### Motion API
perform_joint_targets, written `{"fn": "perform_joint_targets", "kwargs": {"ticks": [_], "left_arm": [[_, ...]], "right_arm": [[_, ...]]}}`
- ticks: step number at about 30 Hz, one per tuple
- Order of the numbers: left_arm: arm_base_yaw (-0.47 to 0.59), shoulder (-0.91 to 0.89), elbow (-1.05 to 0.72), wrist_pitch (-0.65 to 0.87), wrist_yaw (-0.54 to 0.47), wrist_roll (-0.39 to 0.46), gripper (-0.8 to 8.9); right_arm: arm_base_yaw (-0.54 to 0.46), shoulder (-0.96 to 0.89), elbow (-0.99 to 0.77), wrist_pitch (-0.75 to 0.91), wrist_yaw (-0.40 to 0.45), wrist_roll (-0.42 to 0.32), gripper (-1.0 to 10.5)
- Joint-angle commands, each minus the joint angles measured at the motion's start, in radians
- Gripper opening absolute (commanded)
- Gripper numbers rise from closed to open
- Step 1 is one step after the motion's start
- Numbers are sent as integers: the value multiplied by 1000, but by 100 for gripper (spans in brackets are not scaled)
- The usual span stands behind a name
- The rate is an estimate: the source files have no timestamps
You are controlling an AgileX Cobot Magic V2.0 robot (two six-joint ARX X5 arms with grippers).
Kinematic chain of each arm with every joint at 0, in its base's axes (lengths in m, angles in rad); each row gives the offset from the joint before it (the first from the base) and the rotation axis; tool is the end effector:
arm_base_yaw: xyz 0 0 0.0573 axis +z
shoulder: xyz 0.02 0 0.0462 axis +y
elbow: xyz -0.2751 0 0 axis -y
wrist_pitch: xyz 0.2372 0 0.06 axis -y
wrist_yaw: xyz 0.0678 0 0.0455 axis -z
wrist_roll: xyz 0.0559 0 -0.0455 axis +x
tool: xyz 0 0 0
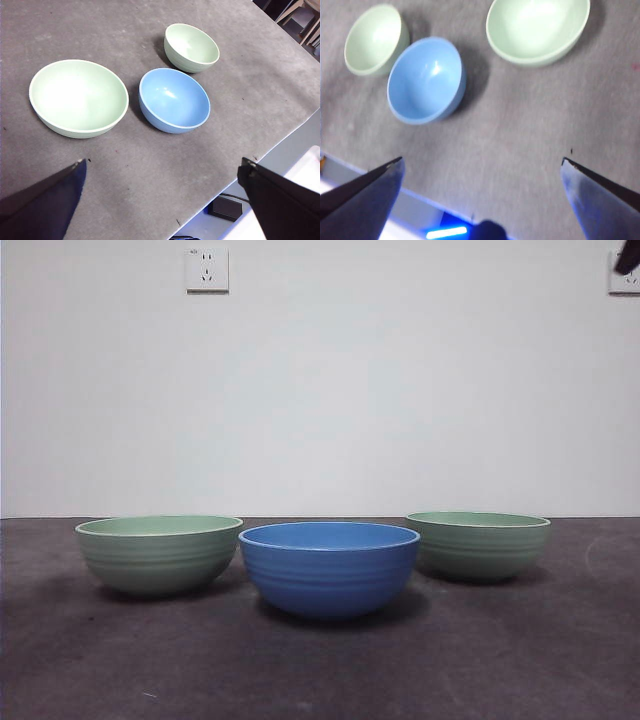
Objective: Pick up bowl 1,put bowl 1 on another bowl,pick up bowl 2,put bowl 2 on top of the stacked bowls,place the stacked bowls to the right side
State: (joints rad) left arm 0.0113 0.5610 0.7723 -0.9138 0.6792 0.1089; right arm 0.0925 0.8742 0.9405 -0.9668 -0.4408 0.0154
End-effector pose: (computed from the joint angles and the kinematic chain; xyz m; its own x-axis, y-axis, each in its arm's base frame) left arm 0.0917 -0.0341 0.2864 0.6009 -0.6214 -0.5027 0.5380 0.7796 -0.3205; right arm 0.1469 0.0376 0.2973 0.5200 0.4767 -0.7087 -0.3354 0.8771 0.3439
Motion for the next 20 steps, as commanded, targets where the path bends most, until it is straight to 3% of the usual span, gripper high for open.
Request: {"fn": "perform_joint_targets", "kwargs": {"ticks": [1,6,17,20], "left_arm": [[1,0,2,0,2,-1,532],[1,0,2,-1,2,-1,532],[1,0,2,-2,2,-1,532],[1,0,2,-5,2,-1,532]], "right_arm": [[3,47,3,69,6,61,536],[3,193,25,164,82,92,536],[9,554,170,296,140,116,531],[10,634,198,325,190,119,530]]}}
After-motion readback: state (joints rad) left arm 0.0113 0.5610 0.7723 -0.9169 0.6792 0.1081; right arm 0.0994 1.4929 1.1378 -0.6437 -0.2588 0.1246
